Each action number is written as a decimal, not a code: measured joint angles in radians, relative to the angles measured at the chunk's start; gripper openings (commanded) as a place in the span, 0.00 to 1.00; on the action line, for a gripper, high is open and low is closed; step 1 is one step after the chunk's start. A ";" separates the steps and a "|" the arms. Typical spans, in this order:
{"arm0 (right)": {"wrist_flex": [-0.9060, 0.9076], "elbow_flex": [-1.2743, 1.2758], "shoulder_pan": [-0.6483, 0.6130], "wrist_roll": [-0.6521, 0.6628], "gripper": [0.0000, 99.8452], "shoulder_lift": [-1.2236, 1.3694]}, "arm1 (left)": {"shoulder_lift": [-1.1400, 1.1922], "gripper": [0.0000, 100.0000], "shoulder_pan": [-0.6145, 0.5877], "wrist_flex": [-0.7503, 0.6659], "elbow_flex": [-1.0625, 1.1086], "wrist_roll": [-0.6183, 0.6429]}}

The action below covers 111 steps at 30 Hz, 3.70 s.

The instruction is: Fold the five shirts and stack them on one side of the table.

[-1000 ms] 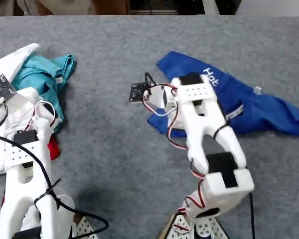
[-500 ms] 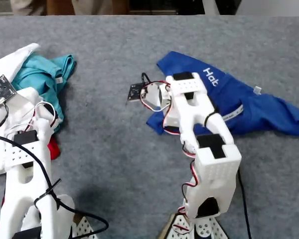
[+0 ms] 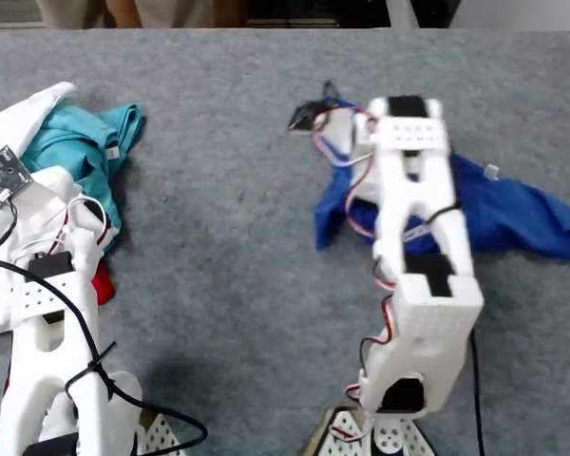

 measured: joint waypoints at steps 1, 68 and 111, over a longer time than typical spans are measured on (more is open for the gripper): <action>0.012 -0.026 0.026 0.000 0.00 0.000 | 0.000 0.02 0.000 0.000 0.000 0.000; -0.635 1.376 0.574 0.427 0.17 -1.073 | 0.140 0.02 0.091 -0.021 0.018 -0.002; -0.939 1.608 0.459 0.428 0.17 -1.073 | 0.442 0.02 0.091 0.029 -0.181 -0.003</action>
